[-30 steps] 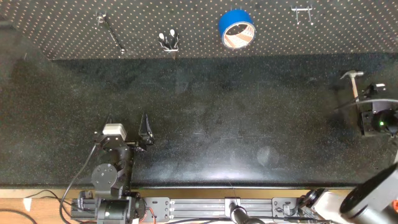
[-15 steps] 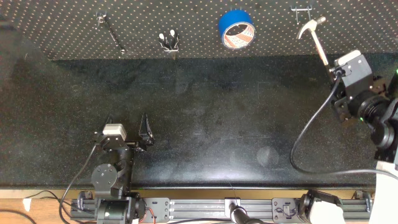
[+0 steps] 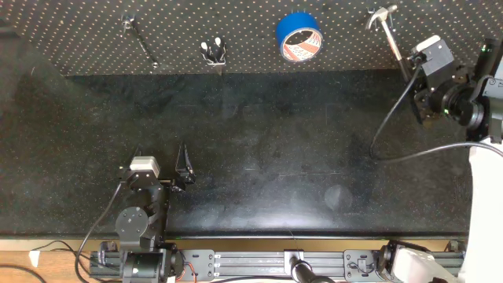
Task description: Place Tools Onto Pegboard
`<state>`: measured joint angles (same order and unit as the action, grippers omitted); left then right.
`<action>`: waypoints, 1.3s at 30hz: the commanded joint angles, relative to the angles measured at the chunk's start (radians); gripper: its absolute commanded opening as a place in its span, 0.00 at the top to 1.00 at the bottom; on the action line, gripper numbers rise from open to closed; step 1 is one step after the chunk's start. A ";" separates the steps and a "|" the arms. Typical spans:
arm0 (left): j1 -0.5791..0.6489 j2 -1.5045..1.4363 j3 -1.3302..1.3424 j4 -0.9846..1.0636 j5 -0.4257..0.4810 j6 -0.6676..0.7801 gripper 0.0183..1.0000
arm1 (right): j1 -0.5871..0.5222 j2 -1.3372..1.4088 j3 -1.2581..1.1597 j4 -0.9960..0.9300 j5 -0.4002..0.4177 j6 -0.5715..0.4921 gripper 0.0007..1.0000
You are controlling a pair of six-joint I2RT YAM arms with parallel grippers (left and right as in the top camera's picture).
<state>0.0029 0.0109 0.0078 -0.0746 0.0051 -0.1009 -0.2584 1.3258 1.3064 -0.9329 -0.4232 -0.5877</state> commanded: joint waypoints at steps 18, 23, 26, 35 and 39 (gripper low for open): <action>-0.003 -0.008 -0.002 -0.005 0.007 0.012 0.00 | 0.007 0.168 0.021 0.101 -0.035 0.012 0.05; -0.003 -0.007 -0.002 -0.005 0.007 0.012 0.00 | 0.018 0.040 0.021 0.101 -0.038 0.011 0.05; -0.003 -0.007 -0.002 -0.005 0.007 0.012 0.00 | 0.018 0.031 0.021 0.101 -0.038 0.011 0.05; -0.003 -0.008 -0.002 -0.005 0.007 0.012 0.00 | 0.140 -0.459 -0.548 0.772 -0.014 0.330 0.04; -0.003 -0.008 -0.002 -0.005 0.007 0.012 0.00 | 0.171 -0.771 -0.972 1.049 -0.008 0.412 0.04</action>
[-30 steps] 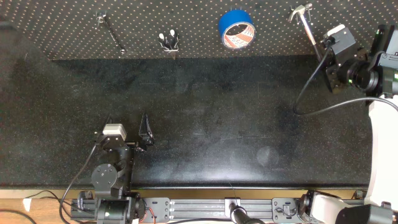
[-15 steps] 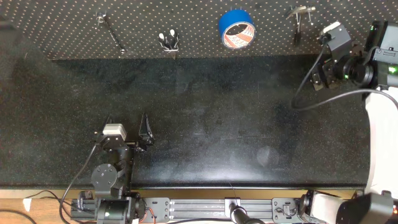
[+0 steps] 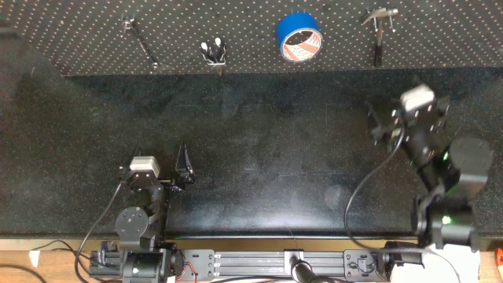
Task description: Place Tools Onto Pegboard
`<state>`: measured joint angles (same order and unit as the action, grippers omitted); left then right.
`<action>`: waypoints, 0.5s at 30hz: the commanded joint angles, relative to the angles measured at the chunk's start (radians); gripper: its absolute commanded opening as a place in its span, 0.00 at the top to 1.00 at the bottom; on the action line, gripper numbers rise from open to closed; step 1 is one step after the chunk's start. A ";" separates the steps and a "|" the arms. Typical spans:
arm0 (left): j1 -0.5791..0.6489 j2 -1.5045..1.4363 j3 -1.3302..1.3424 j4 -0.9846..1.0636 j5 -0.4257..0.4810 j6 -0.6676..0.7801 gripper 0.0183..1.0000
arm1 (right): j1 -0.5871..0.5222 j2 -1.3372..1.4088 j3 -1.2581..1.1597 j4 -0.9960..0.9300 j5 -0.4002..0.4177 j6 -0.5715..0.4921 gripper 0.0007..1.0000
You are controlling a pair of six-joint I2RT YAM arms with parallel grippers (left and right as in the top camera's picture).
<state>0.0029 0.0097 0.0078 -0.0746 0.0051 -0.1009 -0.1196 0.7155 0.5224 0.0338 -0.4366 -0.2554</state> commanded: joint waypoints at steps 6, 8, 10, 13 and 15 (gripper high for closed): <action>-0.003 -0.006 -0.002 -0.005 0.007 0.012 0.00 | 0.094 -0.539 -0.478 0.141 0.148 0.200 0.04; -0.003 -0.006 -0.002 -0.005 0.007 0.012 0.00 | 0.146 -0.611 -0.512 0.142 0.290 0.225 0.04; -0.003 -0.006 -0.002 -0.005 0.007 0.013 0.00 | 0.180 -0.646 -0.518 0.122 0.322 0.224 0.04; -0.003 -0.006 -0.002 -0.005 0.007 0.012 0.00 | 0.189 -0.715 -0.518 0.035 0.364 0.199 0.04; -0.003 -0.006 -0.002 -0.005 0.007 0.012 0.00 | 0.188 -0.715 -0.518 0.022 0.396 0.199 0.04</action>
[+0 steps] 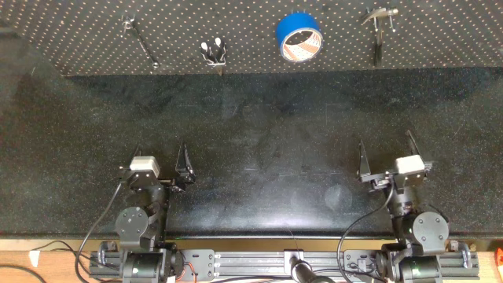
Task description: Place Tools Onto Pegboard
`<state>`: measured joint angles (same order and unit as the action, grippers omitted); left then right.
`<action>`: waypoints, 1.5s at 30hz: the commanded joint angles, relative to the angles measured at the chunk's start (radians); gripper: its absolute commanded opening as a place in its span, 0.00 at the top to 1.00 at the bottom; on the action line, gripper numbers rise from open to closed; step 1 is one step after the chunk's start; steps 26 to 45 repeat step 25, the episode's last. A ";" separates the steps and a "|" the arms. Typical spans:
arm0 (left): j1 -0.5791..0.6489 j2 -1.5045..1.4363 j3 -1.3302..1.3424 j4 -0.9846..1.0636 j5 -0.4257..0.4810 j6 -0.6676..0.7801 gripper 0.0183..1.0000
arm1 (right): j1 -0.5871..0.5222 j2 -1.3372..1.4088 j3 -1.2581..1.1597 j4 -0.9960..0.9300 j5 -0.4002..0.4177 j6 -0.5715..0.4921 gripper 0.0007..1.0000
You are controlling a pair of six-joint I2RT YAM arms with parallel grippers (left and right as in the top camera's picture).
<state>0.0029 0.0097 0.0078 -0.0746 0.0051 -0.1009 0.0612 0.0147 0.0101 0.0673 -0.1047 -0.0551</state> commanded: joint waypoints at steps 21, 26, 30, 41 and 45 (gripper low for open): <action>-0.003 -0.006 -0.002 -0.005 0.007 0.013 0.00 | -0.006 -0.013 -0.006 -0.134 0.175 0.156 0.04; -0.003 -0.006 -0.002 -0.005 0.007 0.012 0.00 | -0.006 -0.013 -0.006 -0.134 0.175 0.156 0.04; -0.003 -0.006 -0.002 -0.005 0.007 0.012 0.00 | -0.006 -0.013 -0.006 -0.134 0.175 0.156 0.04; -0.003 -0.006 -0.002 -0.005 0.007 0.012 0.00 | -0.006 -0.013 -0.006 -0.134 0.175 0.156 0.04; -0.003 -0.006 -0.002 -0.005 0.007 0.012 0.00 | -0.006 -0.013 -0.006 -0.134 0.175 0.156 0.04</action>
